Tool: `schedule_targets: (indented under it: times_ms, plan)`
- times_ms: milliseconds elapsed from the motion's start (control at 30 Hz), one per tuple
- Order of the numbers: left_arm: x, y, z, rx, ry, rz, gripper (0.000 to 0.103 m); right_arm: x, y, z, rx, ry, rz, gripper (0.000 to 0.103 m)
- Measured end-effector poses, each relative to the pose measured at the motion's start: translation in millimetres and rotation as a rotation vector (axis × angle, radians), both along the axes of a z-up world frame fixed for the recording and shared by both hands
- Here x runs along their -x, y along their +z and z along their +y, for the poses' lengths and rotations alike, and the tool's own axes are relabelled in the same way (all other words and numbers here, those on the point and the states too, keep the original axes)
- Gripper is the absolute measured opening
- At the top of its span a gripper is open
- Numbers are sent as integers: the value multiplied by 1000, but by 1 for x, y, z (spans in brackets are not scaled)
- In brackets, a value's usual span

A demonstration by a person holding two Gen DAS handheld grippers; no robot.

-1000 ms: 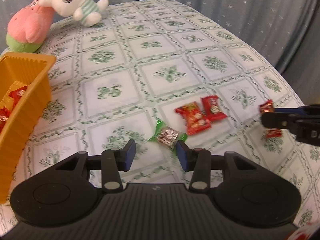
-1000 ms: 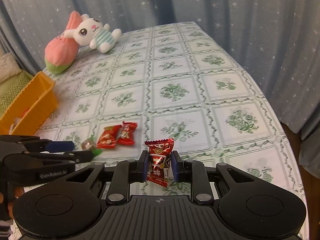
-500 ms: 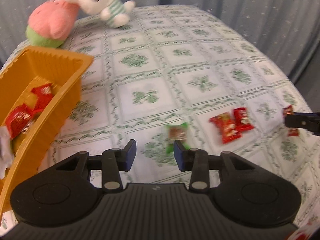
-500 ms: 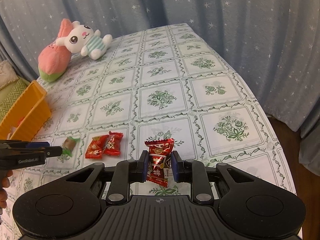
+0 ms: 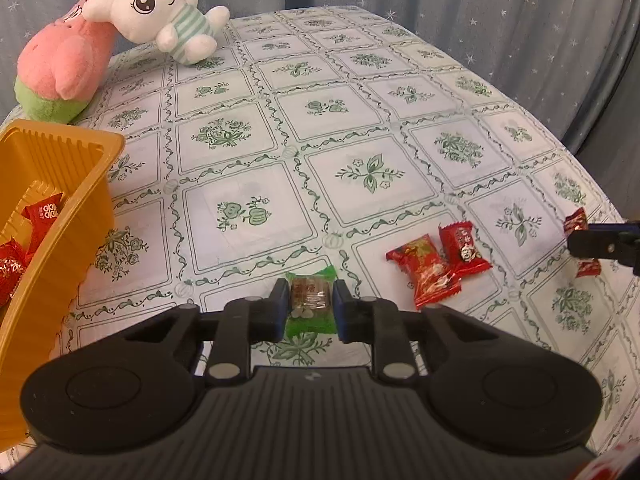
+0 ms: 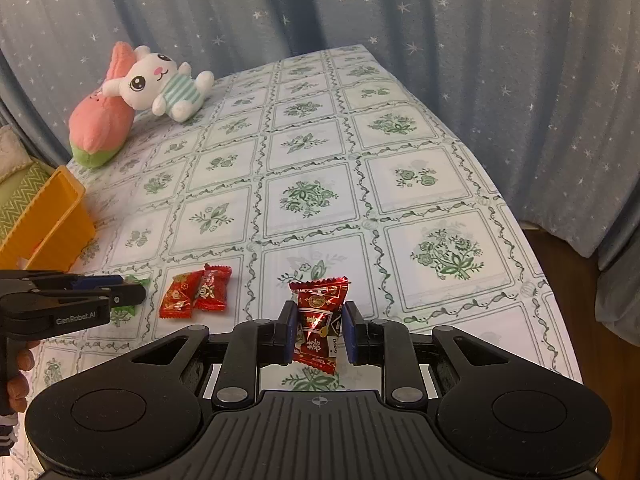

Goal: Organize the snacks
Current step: 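Carry both candies over the orange tray and open both tools to drop them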

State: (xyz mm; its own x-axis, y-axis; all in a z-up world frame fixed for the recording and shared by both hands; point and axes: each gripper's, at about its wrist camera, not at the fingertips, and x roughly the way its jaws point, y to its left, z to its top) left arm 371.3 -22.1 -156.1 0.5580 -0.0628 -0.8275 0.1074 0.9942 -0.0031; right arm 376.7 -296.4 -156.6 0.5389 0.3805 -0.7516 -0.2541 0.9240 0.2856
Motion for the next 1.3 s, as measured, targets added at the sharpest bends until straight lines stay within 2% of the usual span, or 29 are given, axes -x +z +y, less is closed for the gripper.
schedule_targets:
  times_ms: [333, 700, 1000, 1300]
  plan:
    - [8, 5, 3, 9, 15, -4, 19, 1, 2, 4, -12, 27, 1, 24]
    - [39, 33, 24, 54, 81, -39, 19, -1, 17, 29, -35, 111, -26, 24]
    - [79, 63, 51, 83, 153, -85, 19, 8, 29, 82, -67, 267, -39, 24]
    - [115, 89, 91, 78, 241, -115, 19, 27, 40, 153, -99, 446, -43, 24]
